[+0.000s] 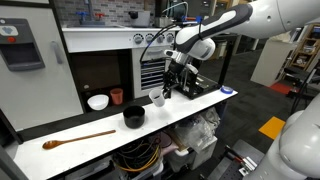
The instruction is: Pour the contents of the white mug into the black bowl
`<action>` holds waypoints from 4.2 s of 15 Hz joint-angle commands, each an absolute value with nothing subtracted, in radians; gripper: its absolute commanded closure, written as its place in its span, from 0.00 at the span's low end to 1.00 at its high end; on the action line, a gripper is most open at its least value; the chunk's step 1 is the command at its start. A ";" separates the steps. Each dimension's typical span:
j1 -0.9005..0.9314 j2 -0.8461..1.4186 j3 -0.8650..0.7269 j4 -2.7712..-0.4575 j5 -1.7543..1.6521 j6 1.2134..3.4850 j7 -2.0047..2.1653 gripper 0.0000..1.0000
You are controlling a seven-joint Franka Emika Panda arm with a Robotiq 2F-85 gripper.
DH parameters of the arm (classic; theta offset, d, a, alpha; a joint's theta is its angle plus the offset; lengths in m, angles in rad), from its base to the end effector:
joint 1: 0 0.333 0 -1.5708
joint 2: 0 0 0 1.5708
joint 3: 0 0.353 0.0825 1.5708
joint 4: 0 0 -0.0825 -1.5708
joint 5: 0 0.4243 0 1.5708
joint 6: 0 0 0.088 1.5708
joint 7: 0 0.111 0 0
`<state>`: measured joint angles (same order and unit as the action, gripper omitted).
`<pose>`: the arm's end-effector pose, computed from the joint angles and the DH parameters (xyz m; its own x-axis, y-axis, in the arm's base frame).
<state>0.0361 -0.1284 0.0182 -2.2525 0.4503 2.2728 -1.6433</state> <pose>0.5444 0.0420 0.4465 0.1090 0.9264 0.3604 0.9794 -0.1620 0.1204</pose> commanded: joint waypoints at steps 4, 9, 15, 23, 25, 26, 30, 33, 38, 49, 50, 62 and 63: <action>0.086 -0.099 0.053 -2.196 0.218 2.335 -1.508 0.98; 0.117 -0.066 0.084 -2.177 0.071 2.400 -1.406 0.98; 0.123 0.014 0.099 -2.136 -0.073 2.468 -1.288 0.98; 0.129 0.081 0.112 -2.072 -0.196 2.460 -1.172 0.98; 0.136 0.091 0.117 -2.061 -0.240 2.452 -1.132 0.98; 0.139 0.097 0.120 -2.056 -0.263 2.446 -1.114 0.98; 0.155 0.112 0.132 -2.049 -0.349 2.434 -1.039 0.98; 0.165 0.123 0.138 -2.047 -0.401 2.433 -0.998 0.98; 0.181 0.143 0.142 -2.036 -0.491 2.425 -0.938 0.98; 0.228 0.178 0.167 -2.008 -0.667 2.359 -0.833 0.98; 0.233 0.181 0.170 -2.004 -0.682 2.349 -0.825 0.98; 0.234 0.192 0.193 -2.003 -0.707 2.344 -0.811 0.91; 0.234 0.192 0.193 -2.002 -0.707 2.344 -0.811 0.91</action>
